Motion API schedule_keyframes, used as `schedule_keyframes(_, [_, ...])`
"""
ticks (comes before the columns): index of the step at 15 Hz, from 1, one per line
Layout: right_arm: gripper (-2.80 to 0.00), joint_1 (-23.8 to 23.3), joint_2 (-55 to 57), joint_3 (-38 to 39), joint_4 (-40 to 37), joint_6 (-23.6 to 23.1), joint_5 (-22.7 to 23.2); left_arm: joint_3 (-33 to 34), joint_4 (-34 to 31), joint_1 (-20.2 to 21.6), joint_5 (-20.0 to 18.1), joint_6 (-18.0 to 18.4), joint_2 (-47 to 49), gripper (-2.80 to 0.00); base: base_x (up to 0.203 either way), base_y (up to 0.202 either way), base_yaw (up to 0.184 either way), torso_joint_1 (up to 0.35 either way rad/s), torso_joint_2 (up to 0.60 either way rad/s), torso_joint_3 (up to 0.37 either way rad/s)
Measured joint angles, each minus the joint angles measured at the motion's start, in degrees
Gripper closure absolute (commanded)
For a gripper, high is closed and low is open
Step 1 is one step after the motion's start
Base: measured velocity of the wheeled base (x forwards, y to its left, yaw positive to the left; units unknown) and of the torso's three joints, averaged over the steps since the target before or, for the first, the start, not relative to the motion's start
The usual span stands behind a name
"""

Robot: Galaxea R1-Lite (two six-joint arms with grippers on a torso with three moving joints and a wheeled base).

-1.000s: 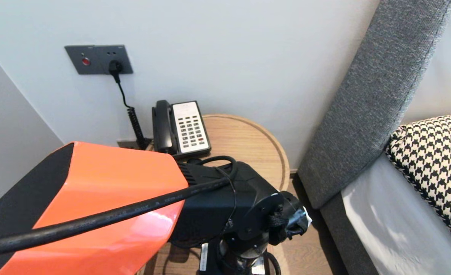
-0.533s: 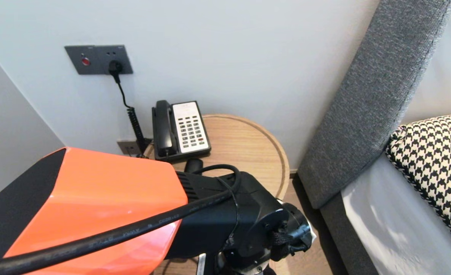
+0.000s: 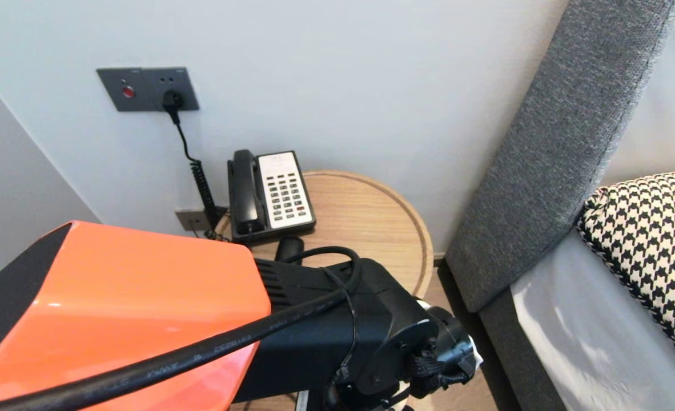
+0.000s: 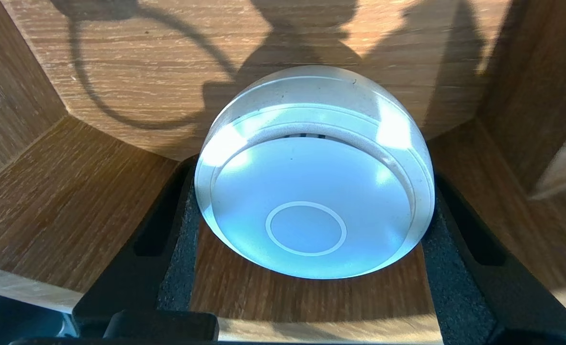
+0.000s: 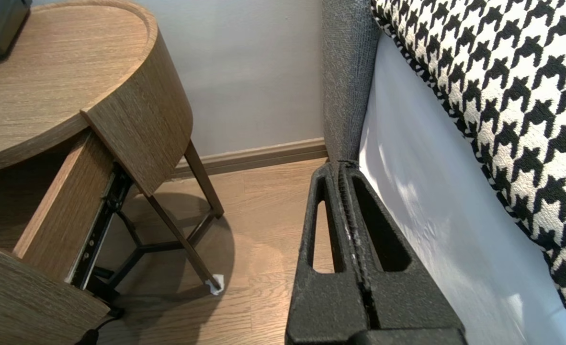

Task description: Take the remote control out of the drawer one by one and place them on the table

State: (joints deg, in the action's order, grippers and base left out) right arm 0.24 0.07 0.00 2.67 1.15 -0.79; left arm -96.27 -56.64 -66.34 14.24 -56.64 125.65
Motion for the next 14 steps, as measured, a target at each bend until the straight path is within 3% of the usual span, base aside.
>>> schedule_keyframes(9, [0.00, 0.0, 0.0, 0.0, 0.0, 0.0, 0.0, -2.8, -0.9, -0.1, 1.0, 2.0, -3.5, 0.00, 0.000, 0.000, 0.000, 0.000, 0.00, 0.000])
schedule_keyframes(14, [0.00, 0.0, 0.0, 0.0, 0.0, 0.0, 0.0, -9.2, -3.9, 1.2, 3.0, 4.0, -5.0, 0.00, 0.000, 0.000, 0.000, 0.000, 0.00, 0.000])
